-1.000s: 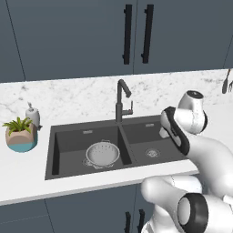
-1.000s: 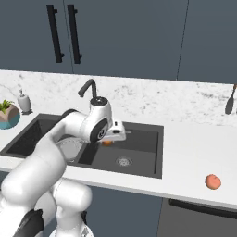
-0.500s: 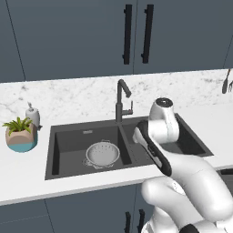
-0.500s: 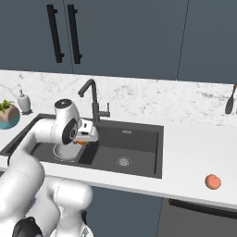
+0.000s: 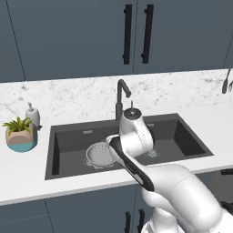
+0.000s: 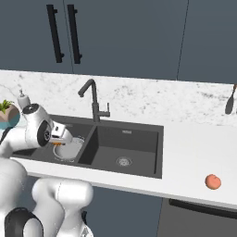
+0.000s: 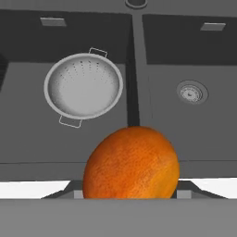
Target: Put the colander in the sink, put the tangerine, peach in the colander, and turn on the sink faucet and pour water over the colander.
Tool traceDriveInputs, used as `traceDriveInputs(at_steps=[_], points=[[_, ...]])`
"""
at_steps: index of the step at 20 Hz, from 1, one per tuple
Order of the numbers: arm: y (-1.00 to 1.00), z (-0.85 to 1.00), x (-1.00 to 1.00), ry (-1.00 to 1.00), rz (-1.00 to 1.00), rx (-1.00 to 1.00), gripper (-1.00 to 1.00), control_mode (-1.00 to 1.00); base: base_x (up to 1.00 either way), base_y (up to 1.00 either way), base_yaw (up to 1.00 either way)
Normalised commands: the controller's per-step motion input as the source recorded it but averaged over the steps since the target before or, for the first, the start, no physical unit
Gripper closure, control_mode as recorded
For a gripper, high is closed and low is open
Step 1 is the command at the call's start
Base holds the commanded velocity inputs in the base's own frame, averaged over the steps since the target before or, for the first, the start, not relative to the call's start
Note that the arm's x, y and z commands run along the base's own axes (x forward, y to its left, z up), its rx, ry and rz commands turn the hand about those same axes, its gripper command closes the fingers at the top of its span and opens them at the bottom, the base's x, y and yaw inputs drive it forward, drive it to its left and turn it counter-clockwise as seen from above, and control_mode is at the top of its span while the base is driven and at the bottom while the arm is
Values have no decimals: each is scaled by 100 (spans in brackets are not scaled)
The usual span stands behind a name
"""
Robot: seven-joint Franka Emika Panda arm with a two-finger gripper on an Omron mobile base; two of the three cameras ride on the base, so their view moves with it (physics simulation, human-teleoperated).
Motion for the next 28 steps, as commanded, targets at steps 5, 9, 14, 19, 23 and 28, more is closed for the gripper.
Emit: traceDriveInputs(at_steps=[5,9,14,19,23,28], points=[[82,-2,43,0,-8,0,100,-100,0,0,0],[44,-10,62,0,-8,0,100,-100,0,0,0],[6,-22,63,5,-5,0,100,-100,0,0,0],[0,-42,57,11,-4,0,100,-100,0,0,0],[0,-55,37,13,-2,0,100,-100,0,0,0],[1,-56,20,11,-2,0,100,-100,0,0,0]])
